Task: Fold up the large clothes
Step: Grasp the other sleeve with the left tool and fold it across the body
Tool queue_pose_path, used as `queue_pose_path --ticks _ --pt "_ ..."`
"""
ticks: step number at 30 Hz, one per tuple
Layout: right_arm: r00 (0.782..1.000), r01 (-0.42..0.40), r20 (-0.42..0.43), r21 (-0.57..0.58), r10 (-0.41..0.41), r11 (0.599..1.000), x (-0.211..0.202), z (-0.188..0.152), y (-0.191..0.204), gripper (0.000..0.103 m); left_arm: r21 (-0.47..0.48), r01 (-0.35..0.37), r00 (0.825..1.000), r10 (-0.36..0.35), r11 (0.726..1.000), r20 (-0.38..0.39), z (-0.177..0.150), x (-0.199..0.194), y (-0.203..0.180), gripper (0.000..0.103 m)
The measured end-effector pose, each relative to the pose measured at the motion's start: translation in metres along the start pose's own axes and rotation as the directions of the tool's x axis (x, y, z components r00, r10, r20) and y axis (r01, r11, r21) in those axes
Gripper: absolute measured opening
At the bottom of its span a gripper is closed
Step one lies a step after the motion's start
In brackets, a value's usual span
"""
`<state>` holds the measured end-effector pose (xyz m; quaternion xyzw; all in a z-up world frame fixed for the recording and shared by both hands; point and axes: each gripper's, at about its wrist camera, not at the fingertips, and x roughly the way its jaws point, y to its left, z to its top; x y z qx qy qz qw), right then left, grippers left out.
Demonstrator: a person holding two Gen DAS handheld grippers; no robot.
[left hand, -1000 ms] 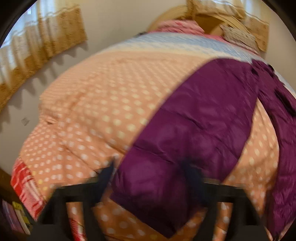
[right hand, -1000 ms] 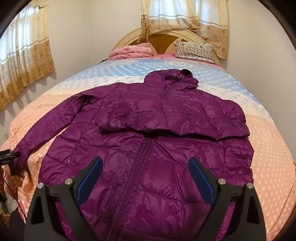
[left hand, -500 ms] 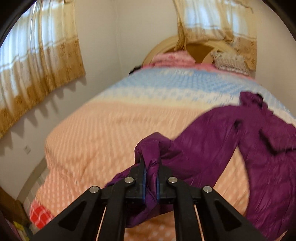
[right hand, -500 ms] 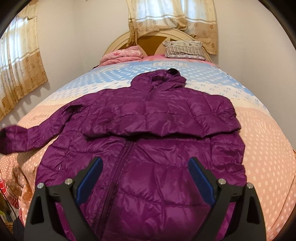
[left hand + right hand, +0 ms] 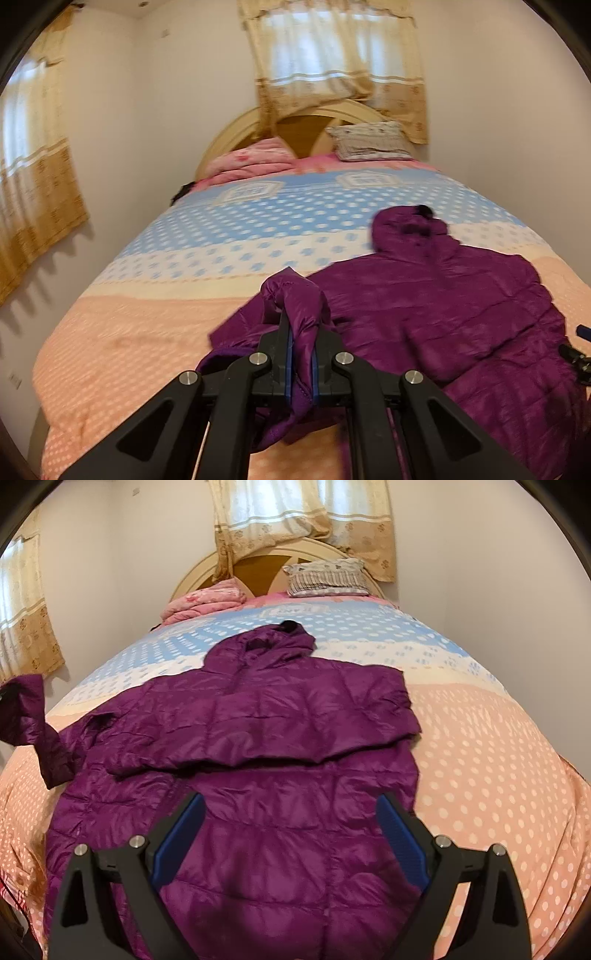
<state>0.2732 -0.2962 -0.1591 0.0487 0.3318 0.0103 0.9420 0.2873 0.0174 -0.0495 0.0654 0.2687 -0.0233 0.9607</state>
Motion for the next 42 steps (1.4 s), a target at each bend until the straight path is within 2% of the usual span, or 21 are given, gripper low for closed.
queue_pose_path --ticks 11,14,16,17,18,19,20,21,23,25,28,32,35,39,42 --pt "1.000 -0.005 -0.019 0.046 0.006 0.999 0.008 -0.009 -0.019 0.095 0.100 0.147 0.989 -0.146 0.984 -0.010 0.017 0.025 -0.101 0.006" --pt "1.000 -0.006 -0.024 0.051 0.007 0.999 0.011 -0.012 -0.021 0.095 0.104 0.125 0.992 -0.125 0.987 0.001 0.018 0.032 -0.123 0.008" --pt "0.999 -0.007 -0.032 0.056 0.009 0.998 0.013 -0.013 -0.022 0.095 0.085 0.165 0.986 -0.165 0.983 -0.009 0.018 0.041 -0.136 0.015" --pt "0.999 -0.007 -0.036 0.056 0.009 0.998 0.014 -0.014 -0.022 0.095 0.081 0.177 0.984 -0.177 0.981 -0.018 0.017 0.045 -0.144 0.025" --pt "0.999 -0.007 -0.038 0.055 0.009 0.998 0.014 -0.014 -0.023 0.095 0.078 0.183 0.983 -0.182 0.980 -0.018 0.016 0.047 -0.148 0.039" --pt "0.999 -0.005 -0.043 0.054 0.007 0.999 0.015 -0.015 -0.023 0.095 0.073 0.190 0.982 -0.190 0.979 -0.008 0.015 0.048 -0.153 0.049" --pt "0.999 -0.004 -0.046 0.053 0.007 0.999 0.016 -0.015 -0.024 0.095 0.067 0.192 0.981 -0.194 0.979 0.016 0.014 0.046 -0.158 0.069" --pt "0.999 -0.003 -0.050 0.054 0.006 0.999 0.017 -0.016 -0.025 0.095 0.067 0.194 0.979 -0.197 0.979 0.041 0.013 0.042 -0.161 0.080" --pt "0.998 0.001 -0.058 0.055 0.002 0.998 0.018 -0.016 -0.027 0.095 0.083 0.217 0.971 -0.224 0.973 0.088 0.013 0.034 -0.168 0.085" --pt "0.998 0.005 -0.065 0.055 -0.001 0.998 0.019 -0.016 -0.028 0.095 0.108 0.210 0.970 -0.221 0.972 0.103 0.013 0.030 -0.170 0.087" --pt "0.997 -0.008 -0.070 0.041 0.010 0.999 0.015 -0.008 -0.024 0.095 0.122 0.177 0.973 -0.192 0.977 0.126 0.011 0.025 -0.158 0.087" --pt "0.997 -0.051 -0.055 -0.002 0.051 0.999 0.007 0.011 -0.006 0.095 0.051 0.103 0.988 -0.109 0.993 0.113 0.005 0.033 -0.108 0.088" --pt "0.993 -0.106 -0.062 -0.025 0.104 0.994 0.007 0.027 0.013 0.095 -0.021 0.025 0.997 -0.023 0.999 0.080 -0.002 0.044 -0.065 0.088" --pt "0.982 -0.169 -0.092 -0.055 0.164 0.984 0.019 0.042 0.042 0.095 -0.118 -0.030 0.999 0.034 0.993 0.030 -0.019 0.061 -0.015 0.088" --pt "0.979 -0.183 -0.102 -0.076 0.175 0.980 0.034 0.048 0.058 0.095 -0.136 -0.074 0.997 0.073 0.988 -0.018 -0.034 0.077 0.003 0.088"
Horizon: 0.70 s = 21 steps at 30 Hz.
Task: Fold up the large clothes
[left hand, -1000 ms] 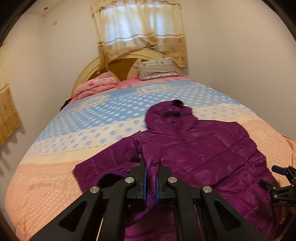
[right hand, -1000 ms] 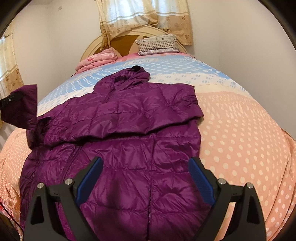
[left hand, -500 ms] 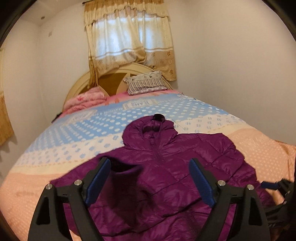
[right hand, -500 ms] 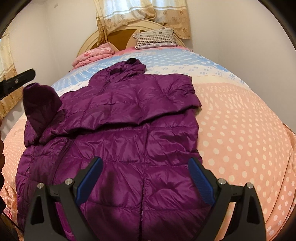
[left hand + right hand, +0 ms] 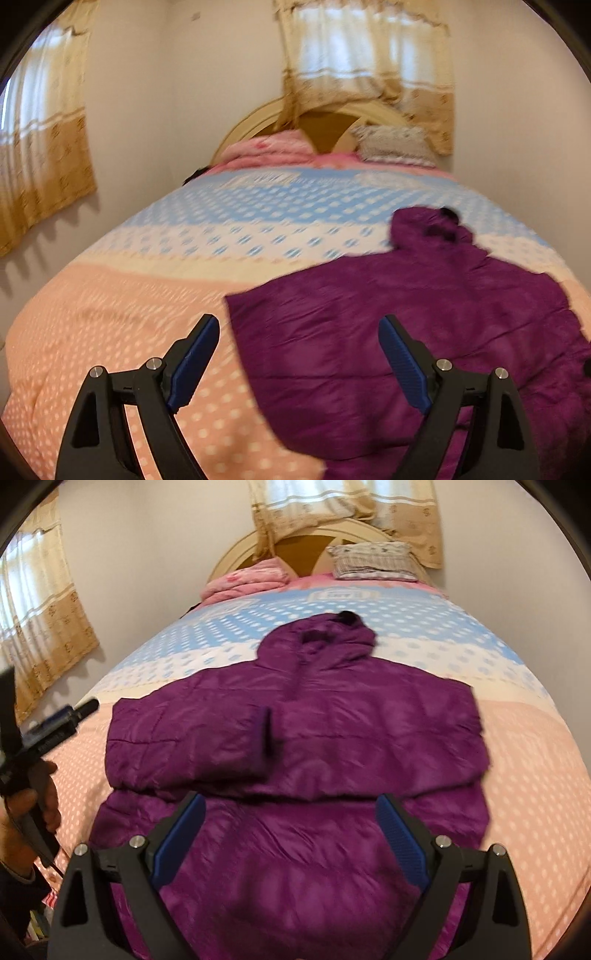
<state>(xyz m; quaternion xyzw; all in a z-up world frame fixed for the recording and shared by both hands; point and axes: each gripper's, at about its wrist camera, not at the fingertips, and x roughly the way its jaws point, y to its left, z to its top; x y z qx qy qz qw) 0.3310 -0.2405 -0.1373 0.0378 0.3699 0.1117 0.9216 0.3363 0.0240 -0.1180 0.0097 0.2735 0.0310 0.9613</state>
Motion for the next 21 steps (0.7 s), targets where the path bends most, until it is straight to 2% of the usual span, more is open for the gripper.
queue_pose_path --ticks 7,8,10,11,12,14,17,21 --pt "0.998 -0.046 -0.032 0.026 0.046 0.999 0.049 0.019 0.008 0.095 -0.012 -0.030 0.995 0.028 0.999 -0.100 -0.033 0.026 0.016 0.088" --pt "0.998 -0.052 -0.034 0.031 0.053 0.998 0.052 0.020 0.008 0.092 -0.010 -0.033 0.993 0.032 0.999 -0.111 -0.036 0.029 0.016 0.088" --pt "0.995 -0.087 -0.050 0.047 0.090 0.995 0.064 0.022 0.007 0.078 -0.009 -0.039 0.991 0.037 0.999 -0.127 -0.041 0.033 0.017 0.088" --pt "0.991 -0.110 -0.066 0.057 0.114 0.992 0.070 0.022 0.007 0.062 -0.009 -0.042 0.990 0.040 0.999 -0.138 -0.043 0.035 0.017 0.088" --pt "0.988 -0.132 -0.074 0.064 0.136 0.989 0.074 0.021 0.006 0.039 -0.008 -0.046 0.988 0.045 0.999 -0.147 -0.044 0.037 0.016 0.088" --pt "0.989 -0.127 -0.070 0.069 0.132 0.989 0.073 0.018 0.007 0.020 -0.003 -0.061 0.984 0.060 0.998 -0.167 -0.045 0.042 0.015 0.088" --pt "0.994 -0.098 -0.038 0.047 0.100 0.994 0.060 0.013 0.005 0.011 -0.007 -0.063 0.983 0.060 0.998 -0.176 -0.043 0.045 0.013 0.088" --pt "0.998 -0.052 0.024 0.016 0.051 0.999 0.030 0.011 -0.006 0.009 -0.001 -0.056 0.985 0.055 0.998 -0.163 -0.040 0.042 0.010 0.088"
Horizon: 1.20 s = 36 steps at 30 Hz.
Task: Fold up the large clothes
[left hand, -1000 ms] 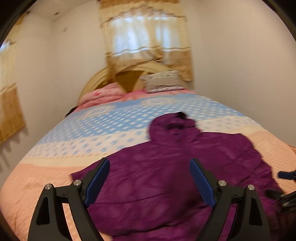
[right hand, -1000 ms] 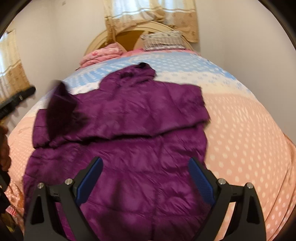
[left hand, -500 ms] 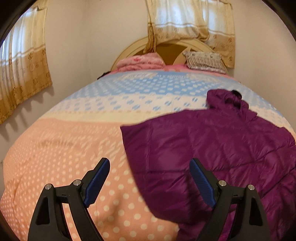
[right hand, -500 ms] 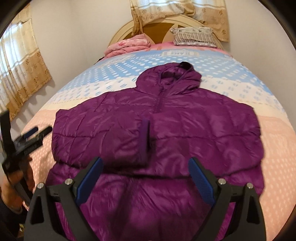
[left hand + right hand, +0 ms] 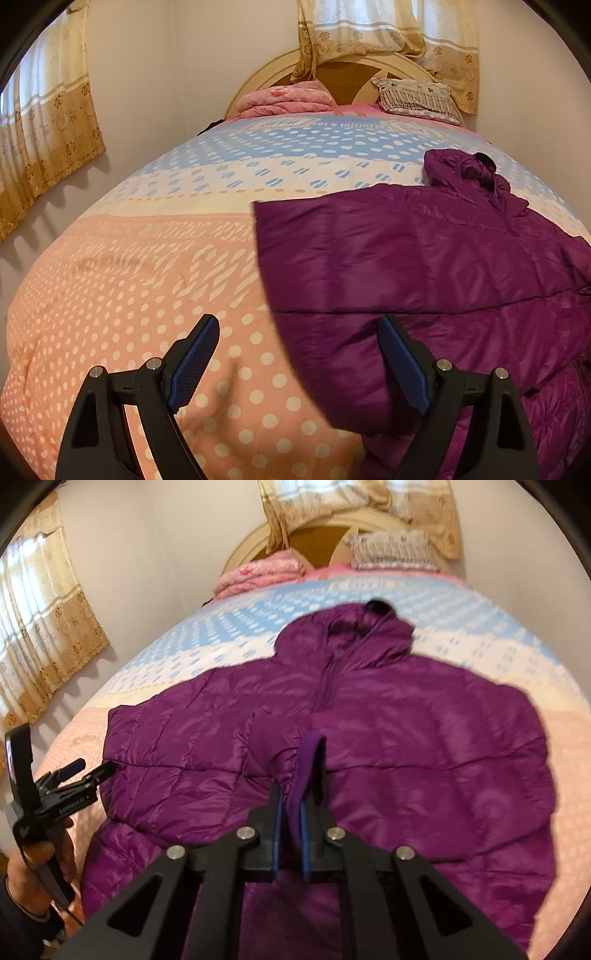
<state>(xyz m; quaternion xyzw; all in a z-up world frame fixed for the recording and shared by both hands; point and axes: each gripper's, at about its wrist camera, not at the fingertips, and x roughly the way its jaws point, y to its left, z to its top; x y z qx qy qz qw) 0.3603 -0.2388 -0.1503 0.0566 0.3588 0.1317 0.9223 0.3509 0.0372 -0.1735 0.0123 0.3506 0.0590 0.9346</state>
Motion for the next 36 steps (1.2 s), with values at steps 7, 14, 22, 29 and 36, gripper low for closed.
queue_pose_path --ticks 7,14,22,29,36 --pt "0.997 0.070 0.041 0.040 -0.071 0.997 -0.035 -0.008 -0.042 0.008 -0.008 0.001 1.000 -0.001 1.000 0.003 0.004 -0.003 0.002 0.088" --pt "0.993 0.120 -0.005 0.117 -0.120 0.986 -0.051 -0.038 -0.089 0.008 0.005 -0.003 1.000 0.003 1.000 -0.019 0.004 0.001 -0.002 0.088" --pt "0.983 0.185 -0.040 0.169 -0.181 0.968 -0.048 -0.057 -0.114 0.008 0.025 0.010 1.000 -0.010 1.000 -0.023 0.010 0.001 -0.019 0.088" --pt "0.970 0.234 0.010 0.226 -0.242 0.946 -0.070 -0.055 -0.121 0.066 0.047 0.032 0.999 -0.033 0.998 0.016 0.029 -0.005 -0.038 0.088" --pt "0.964 0.235 0.082 0.194 -0.254 0.953 -0.085 -0.019 -0.092 0.050 0.027 0.072 0.996 -0.073 0.997 0.044 0.051 -0.001 -0.067 0.088"
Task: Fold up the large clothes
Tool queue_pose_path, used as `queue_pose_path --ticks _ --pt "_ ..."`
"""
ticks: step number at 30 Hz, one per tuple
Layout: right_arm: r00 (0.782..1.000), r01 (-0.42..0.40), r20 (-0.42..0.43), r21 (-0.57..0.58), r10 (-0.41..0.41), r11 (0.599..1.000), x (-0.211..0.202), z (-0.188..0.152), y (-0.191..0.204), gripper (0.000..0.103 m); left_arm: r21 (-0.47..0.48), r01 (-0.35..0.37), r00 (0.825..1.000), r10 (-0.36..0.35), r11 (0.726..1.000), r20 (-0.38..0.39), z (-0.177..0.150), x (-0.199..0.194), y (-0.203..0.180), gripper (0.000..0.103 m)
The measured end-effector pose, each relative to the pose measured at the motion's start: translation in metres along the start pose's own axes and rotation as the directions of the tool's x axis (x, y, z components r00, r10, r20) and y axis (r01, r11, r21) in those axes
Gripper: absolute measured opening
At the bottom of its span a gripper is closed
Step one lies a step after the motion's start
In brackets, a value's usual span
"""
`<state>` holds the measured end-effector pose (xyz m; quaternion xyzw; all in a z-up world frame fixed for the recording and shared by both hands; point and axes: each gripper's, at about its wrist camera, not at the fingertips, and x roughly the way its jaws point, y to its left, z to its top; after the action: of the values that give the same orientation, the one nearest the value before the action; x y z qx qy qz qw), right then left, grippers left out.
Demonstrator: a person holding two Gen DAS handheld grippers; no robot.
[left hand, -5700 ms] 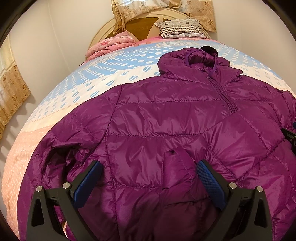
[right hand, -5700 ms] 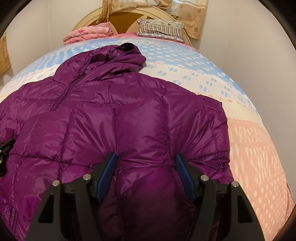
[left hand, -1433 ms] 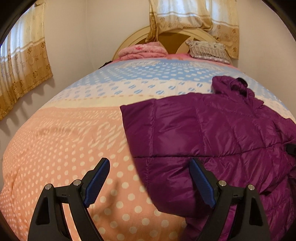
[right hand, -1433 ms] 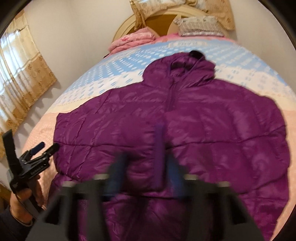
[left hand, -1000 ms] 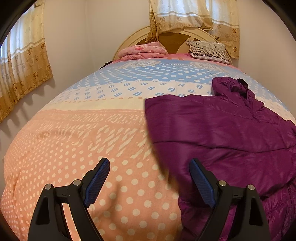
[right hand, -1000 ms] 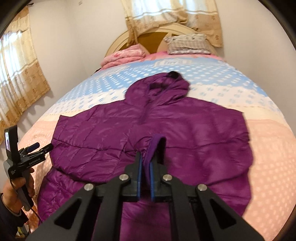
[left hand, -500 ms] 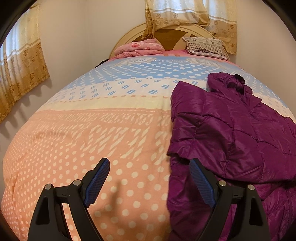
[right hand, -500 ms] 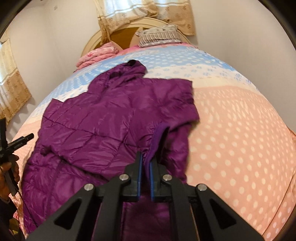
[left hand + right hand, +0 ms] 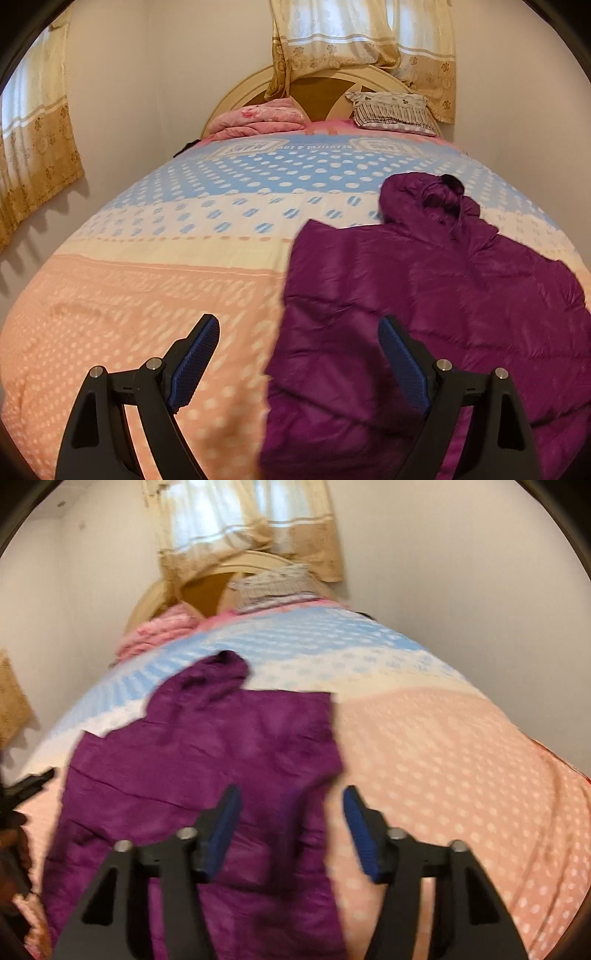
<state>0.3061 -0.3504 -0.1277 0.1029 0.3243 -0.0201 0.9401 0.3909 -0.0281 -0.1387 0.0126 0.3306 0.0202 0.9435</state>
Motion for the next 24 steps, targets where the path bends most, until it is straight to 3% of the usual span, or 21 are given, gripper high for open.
queue_pose_path --ticks 2,5,9,18,22,24 --pt "0.998 -0.049 -0.034 -0.014 0.048 0.999 0.022 0.004 0.014 0.045 -0.001 0.021 1.000 -0.021 1.000 -0.020 -0.003 0.008 -0.013 0.088" --pt "0.994 -0.067 -0.091 -0.013 0.066 0.998 0.062 0.001 0.025 0.042 0.039 -0.028 0.998 0.030 0.999 -0.048 -0.016 0.025 -0.029 0.088" --pt "0.990 -0.035 -0.135 -0.029 0.031 0.999 0.093 -0.015 0.028 0.040 0.058 -0.056 0.992 0.062 0.997 -0.108 -0.029 0.047 -0.033 0.088" --pt "0.986 -0.050 -0.159 -0.010 0.048 0.999 0.102 -0.026 0.021 0.039 0.039 -0.010 0.984 0.017 0.999 -0.179 -0.033 0.062 -0.031 0.092" --pt "0.986 -0.034 -0.164 -0.055 0.024 0.998 0.094 -0.020 0.027 0.039 -0.007 -0.003 0.989 0.002 1.000 -0.147 -0.029 0.045 -0.018 0.092" --pt "0.992 -0.031 -0.128 -0.070 0.021 0.997 0.081 -0.013 0.028 0.039 -0.015 -0.003 0.995 0.002 1.000 -0.098 -0.022 0.029 -0.011 0.092"
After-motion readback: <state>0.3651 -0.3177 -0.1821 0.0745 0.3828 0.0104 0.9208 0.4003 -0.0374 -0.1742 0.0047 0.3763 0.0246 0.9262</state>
